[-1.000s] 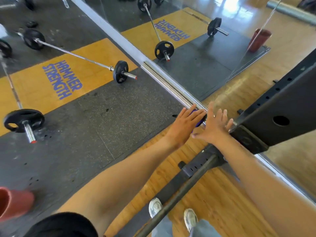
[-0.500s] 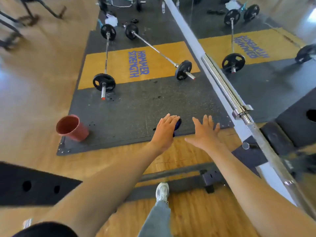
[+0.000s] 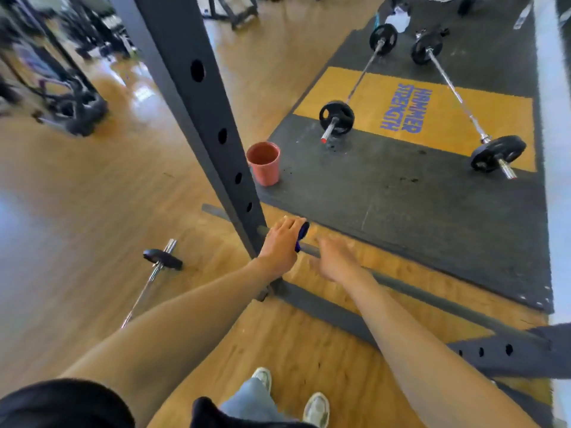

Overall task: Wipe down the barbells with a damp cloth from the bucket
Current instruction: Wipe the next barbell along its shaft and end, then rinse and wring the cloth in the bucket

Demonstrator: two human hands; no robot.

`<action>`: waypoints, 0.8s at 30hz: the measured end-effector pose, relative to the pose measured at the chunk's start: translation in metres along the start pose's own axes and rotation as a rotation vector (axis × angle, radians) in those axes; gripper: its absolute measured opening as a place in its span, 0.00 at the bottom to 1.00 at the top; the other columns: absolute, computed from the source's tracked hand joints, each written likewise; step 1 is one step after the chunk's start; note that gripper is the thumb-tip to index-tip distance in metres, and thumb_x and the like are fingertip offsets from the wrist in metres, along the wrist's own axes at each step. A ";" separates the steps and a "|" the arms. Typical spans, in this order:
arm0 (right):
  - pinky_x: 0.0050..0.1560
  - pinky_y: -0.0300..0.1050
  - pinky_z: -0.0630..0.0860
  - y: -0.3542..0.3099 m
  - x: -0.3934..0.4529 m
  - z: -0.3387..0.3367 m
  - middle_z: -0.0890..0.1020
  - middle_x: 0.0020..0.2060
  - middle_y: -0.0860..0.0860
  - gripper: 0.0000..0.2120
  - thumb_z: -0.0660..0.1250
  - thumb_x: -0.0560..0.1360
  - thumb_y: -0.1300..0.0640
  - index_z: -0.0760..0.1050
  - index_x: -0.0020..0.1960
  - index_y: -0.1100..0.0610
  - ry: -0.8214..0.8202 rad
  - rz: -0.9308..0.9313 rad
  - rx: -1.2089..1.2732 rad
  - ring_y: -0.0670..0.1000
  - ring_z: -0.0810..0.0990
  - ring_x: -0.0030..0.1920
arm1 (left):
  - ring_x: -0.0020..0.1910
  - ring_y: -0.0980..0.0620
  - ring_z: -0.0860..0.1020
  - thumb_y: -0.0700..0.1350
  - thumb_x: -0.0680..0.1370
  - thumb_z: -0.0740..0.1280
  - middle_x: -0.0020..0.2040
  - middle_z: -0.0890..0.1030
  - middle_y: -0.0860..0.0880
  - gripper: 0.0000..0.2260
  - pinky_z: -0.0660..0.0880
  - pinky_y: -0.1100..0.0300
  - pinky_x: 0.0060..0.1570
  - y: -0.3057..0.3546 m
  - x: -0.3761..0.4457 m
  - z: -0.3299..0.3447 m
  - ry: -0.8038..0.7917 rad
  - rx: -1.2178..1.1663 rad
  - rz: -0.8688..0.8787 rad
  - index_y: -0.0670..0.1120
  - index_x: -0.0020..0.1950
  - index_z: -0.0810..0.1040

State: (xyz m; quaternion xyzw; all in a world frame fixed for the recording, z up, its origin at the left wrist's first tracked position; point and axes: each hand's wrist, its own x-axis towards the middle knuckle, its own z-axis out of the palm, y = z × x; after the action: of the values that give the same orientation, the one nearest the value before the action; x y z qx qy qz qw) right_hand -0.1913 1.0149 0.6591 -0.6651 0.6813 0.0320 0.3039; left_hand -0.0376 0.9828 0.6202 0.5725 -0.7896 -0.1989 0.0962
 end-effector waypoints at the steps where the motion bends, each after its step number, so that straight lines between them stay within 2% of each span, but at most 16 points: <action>1: 0.70 0.58 0.68 -0.016 0.003 0.005 0.71 0.72 0.54 0.29 0.67 0.80 0.45 0.65 0.77 0.50 -0.002 -0.033 -0.023 0.58 0.67 0.73 | 0.68 0.42 0.68 0.32 0.74 0.68 0.68 0.71 0.46 0.30 0.68 0.52 0.56 -0.013 -0.010 -0.004 0.008 0.000 -0.034 0.46 0.76 0.67; 2: 0.70 0.58 0.69 -0.033 0.006 0.010 0.72 0.71 0.54 0.28 0.66 0.80 0.45 0.65 0.77 0.50 -0.003 -0.060 -0.054 0.58 0.68 0.73 | 0.68 0.42 0.67 0.32 0.74 0.68 0.68 0.71 0.47 0.29 0.68 0.53 0.56 -0.027 -0.018 -0.009 0.017 -0.004 -0.062 0.45 0.75 0.68; 5: 0.68 0.56 0.70 -0.088 0.022 0.028 0.72 0.70 0.54 0.25 0.65 0.80 0.44 0.67 0.75 0.50 -0.022 -0.165 -0.160 0.59 0.69 0.71 | 0.73 0.41 0.66 0.34 0.76 0.69 0.72 0.70 0.45 0.29 0.68 0.49 0.68 -0.074 -0.046 -0.028 0.069 -0.034 -0.146 0.44 0.76 0.67; 10: 0.75 0.60 0.61 -0.200 0.034 0.083 0.63 0.78 0.55 0.32 0.64 0.81 0.44 0.57 0.80 0.50 -0.178 -0.330 -0.301 0.58 0.59 0.78 | 0.74 0.41 0.64 0.33 0.73 0.68 0.75 0.68 0.46 0.33 0.68 0.44 0.69 -0.173 -0.125 -0.048 0.103 -0.074 -0.379 0.45 0.77 0.66; 16: 0.78 0.60 0.52 -0.334 0.063 0.157 0.54 0.81 0.55 0.35 0.65 0.81 0.45 0.52 0.82 0.47 -0.283 -0.361 -0.415 0.57 0.49 0.81 | 0.75 0.43 0.63 0.33 0.74 0.68 0.74 0.69 0.47 0.32 0.67 0.45 0.71 -0.315 -0.192 -0.077 0.163 -0.113 -0.529 0.45 0.77 0.67; 24: 0.79 0.60 0.52 -0.469 0.118 0.201 0.53 0.82 0.54 0.33 0.62 0.82 0.44 0.53 0.82 0.48 -0.299 -0.265 -0.392 0.57 0.48 0.82 | 0.74 0.42 0.64 0.33 0.75 0.68 0.75 0.69 0.47 0.31 0.67 0.48 0.69 -0.487 -0.249 -0.133 0.094 -0.066 -0.619 0.46 0.77 0.66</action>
State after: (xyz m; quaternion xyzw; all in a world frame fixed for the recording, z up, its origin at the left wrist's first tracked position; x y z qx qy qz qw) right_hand 0.3263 0.9474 0.6110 -0.7824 0.5168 0.2211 0.2680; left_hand 0.5154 1.0609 0.5522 0.7908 -0.5657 -0.2174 0.0860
